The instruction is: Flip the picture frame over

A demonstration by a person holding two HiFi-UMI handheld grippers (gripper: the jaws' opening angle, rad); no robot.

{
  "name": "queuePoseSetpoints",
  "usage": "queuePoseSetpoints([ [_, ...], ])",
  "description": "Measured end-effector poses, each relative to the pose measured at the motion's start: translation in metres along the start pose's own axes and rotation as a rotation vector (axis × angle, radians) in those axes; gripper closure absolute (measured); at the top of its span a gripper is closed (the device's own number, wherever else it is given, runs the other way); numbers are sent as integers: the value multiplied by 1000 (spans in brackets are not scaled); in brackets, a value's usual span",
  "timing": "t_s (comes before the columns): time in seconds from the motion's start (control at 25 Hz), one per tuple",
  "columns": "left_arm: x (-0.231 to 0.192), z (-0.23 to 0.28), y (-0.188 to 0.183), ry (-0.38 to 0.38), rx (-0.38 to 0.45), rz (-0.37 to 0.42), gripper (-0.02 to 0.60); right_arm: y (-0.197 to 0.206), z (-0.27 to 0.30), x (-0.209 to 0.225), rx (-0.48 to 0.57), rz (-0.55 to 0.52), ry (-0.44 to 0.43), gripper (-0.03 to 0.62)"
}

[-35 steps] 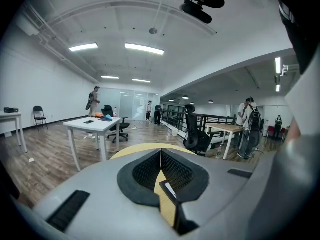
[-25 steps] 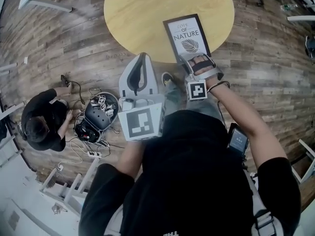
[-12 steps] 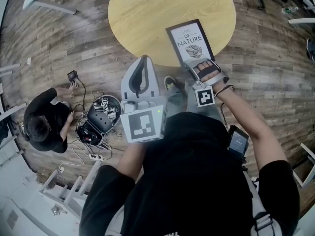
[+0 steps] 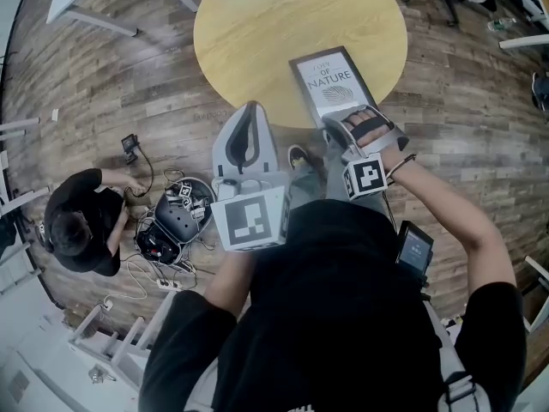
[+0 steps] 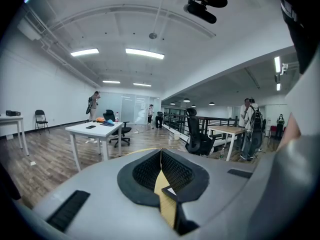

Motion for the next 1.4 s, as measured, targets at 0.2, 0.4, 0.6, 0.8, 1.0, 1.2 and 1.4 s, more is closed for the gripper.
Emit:
queuePoseSetpoints([
  [0.2, 3, 0, -8, 11, 24, 0, 558, -3, -16, 48, 52, 155, -33, 500],
  [0.4, -2, -5, -14, -36, 11, 7, 558, -10, -32, 87, 132, 314, -52, 503],
  [0.6, -2, -6, -16, -17, 52, 24, 558, -12, -50, 126, 301, 583, -87, 505],
  [0.8, 0, -2, -24, -42, 43, 13, 558, 15, -47, 154, 468, 945, -132, 505],
  [1.0, 4, -2, -23, -41, 36, 22, 558, 75, -41, 148, 570, 1525, -152, 505],
  [1.2, 9, 3, -20, -6, 39, 15, 558, 126, -32, 110, 632, 1968, -105, 505],
  [1.4, 13, 11, -18, 12, 32, 37, 558, 160, -24, 66, 578, 2235, -27, 509],
])
Point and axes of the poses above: the fingertips, and each gripper's own axes: z forward along the fingers, x to its right, y out of its underside, the point moved 9 cm from there along -z, backward along the fingers, and after that the axes turned 10 degrees about -z, right-handed, at the moved point
